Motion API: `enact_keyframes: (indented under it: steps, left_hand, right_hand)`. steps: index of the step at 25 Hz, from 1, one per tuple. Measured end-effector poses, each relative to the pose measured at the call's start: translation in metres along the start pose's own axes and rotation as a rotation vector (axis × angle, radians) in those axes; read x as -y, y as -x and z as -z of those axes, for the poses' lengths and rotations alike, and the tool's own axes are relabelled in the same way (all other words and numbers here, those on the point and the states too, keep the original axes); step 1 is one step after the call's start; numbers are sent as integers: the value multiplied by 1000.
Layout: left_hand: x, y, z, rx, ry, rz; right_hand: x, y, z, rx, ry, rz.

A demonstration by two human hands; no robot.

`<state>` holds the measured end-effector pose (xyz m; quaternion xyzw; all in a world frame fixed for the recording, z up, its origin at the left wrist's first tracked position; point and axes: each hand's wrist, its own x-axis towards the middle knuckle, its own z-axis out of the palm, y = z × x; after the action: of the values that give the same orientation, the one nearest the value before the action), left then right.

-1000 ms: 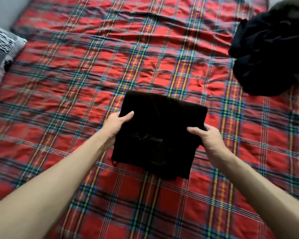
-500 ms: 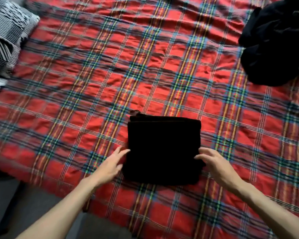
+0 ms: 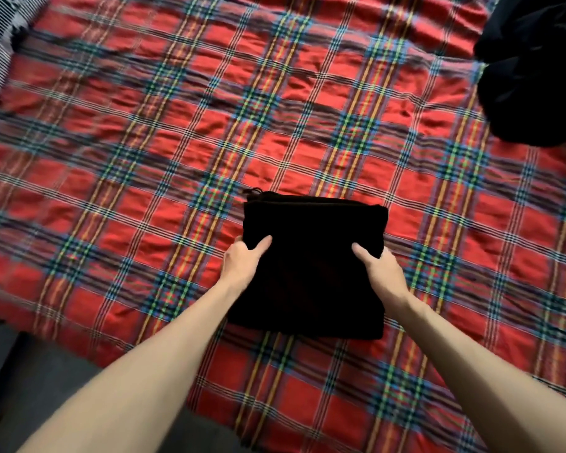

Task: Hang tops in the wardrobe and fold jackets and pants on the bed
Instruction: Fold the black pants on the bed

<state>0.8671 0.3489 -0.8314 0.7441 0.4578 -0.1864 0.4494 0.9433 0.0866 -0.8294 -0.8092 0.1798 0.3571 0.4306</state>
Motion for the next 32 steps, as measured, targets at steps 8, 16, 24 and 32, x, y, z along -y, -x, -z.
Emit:
enact_keyframes:
  steps: [8,16,24,32]
  left_hand:
    - [-25,92,79,-31,338,8]
    - [54,399,275,-304,750,20]
    - [271,742,320,-779,1099,187]
    - [382,1004,258,-1582,1237,457]
  right_hand:
    - [86,67,12,115,-38,193]
    - [230,314,-55,576,342,527]
    - [182,667,-245,1336,798,1100]
    - [11,971,-328,1832,1016,1280]
